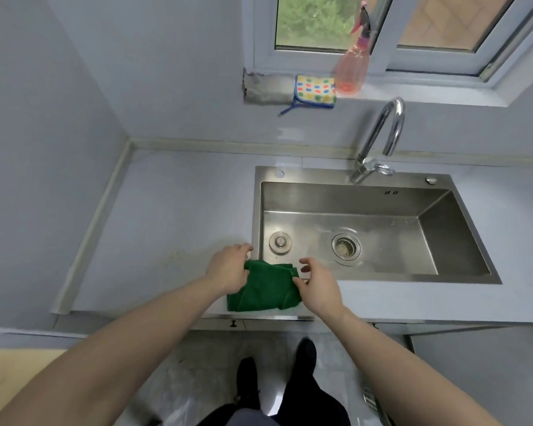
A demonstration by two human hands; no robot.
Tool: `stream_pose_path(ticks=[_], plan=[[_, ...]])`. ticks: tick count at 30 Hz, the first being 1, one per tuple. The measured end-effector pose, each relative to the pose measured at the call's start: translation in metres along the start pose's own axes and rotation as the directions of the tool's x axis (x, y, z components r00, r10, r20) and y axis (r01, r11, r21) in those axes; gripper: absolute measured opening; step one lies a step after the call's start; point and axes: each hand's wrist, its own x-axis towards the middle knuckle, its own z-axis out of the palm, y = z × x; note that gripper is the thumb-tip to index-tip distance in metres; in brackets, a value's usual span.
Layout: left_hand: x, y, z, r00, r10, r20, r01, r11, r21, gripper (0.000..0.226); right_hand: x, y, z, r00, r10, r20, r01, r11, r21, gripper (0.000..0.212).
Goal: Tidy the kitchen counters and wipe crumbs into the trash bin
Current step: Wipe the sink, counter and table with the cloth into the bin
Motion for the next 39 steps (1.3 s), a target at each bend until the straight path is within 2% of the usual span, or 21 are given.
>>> stream_pose_path(ticks=[3, 5, 8, 11, 15, 18, 20, 23, 25, 27, 31, 34, 36, 37, 39], plan=[[-0.007, -0.001, 0.016, 0.993, -0.114, -0.019, 0.113, 0.992, -0.065, 0.063, 0.002, -0.001, 0.015, 0.982, -0.186, -0.027, 0.182, 0.975, -0.129, 0.058], [-0.018, -0.001, 0.031, 0.983, -0.184, -0.005, 0.182, 0.977, -0.114, 0.064, 0.001, 0.001, 0.03, 0.945, -0.319, 0.071, 0.327, 0.925, -0.194, 0.065], [-0.037, -0.006, 0.043, 0.973, -0.231, -0.007, 0.226, 0.958, -0.175, 0.063, 0.007, 0.004, 0.052, 0.894, -0.375, 0.247, 0.438, 0.848, -0.298, 0.074], [-0.05, -0.017, 0.042, 0.971, -0.238, -0.018, 0.23, 0.953, -0.197, 0.06, 0.016, 0.005, 0.064, 0.889, -0.332, 0.316, 0.441, 0.81, -0.387, 0.076], [-0.061, -0.032, 0.031, 0.978, -0.206, -0.036, 0.197, 0.967, -0.162, 0.053, 0.023, -0.002, 0.064, 0.93, -0.284, 0.234, 0.364, 0.803, -0.471, 0.071], [-0.066, -0.039, 0.024, 0.984, -0.163, -0.069, 0.152, 0.978, -0.145, 0.051, 0.023, -0.006, 0.06, 0.965, -0.188, 0.182, 0.255, 0.83, -0.497, 0.055], [-0.066, -0.039, 0.022, 0.986, -0.136, -0.092, 0.123, 0.983, -0.136, 0.05, 0.02, -0.004, 0.053, 0.985, -0.098, 0.145, 0.152, 0.891, -0.428, 0.046], [-0.064, -0.03, 0.02, 0.99, -0.084, -0.11, 0.069, 0.988, -0.138, 0.048, 0.015, 0.007, 0.033, 0.994, 0.036, 0.106, -0.023, 0.992, -0.121, 0.028], [-0.062, -0.019, 0.021, 0.992, -0.059, -0.11, 0.043, 0.989, -0.144, 0.046, 0.011, 0.015, 0.019, 0.988, 0.087, 0.125, -0.094, 0.994, 0.049, 0.018], [-0.06, -0.006, 0.024, 0.993, -0.044, -0.109, 0.027, 0.987, -0.16, 0.042, 0.002, 0.025, 0.004, 0.988, 0.131, 0.087, -0.144, 0.975, 0.167, 0.016], [-0.05, 0.029, 0.034, 0.999, -0.001, -0.037, -0.007, 0.979, -0.205, 0.041, -0.011, 0.055, -0.028, 0.973, 0.229, -0.022, -0.215, 0.938, 0.272, 0.016], [-0.039, 0.061, 0.043, 1.0, 0.004, 0.019, 0.0, 0.977, -0.214, 0.043, -0.011, 0.088, -0.051, 0.932, 0.357, -0.061, -0.334, 0.913, 0.233, 0.033], [-0.034, 0.08, 0.05, 0.999, 0.006, 0.033, 0.0, 0.98, -0.198, 0.042, -0.013, 0.108, -0.062, 0.922, 0.37, -0.116, -0.363, 0.929, 0.075, 0.059], [-0.032, 0.091, 0.054, 0.999, 0.01, 0.039, -0.003, 0.983, -0.182, 0.041, -0.015, 0.119, -0.066, 0.937, 0.312, -0.155, -0.319, 0.948, -0.019, 0.073], [-0.029, 0.107, 0.063, 0.999, 0.002, 0.034, 0.004, 0.985, -0.173, 0.039, -0.014, 0.131, -0.069, 0.985, 0.063, -0.16, -0.1, 0.968, -0.232, 0.098]])
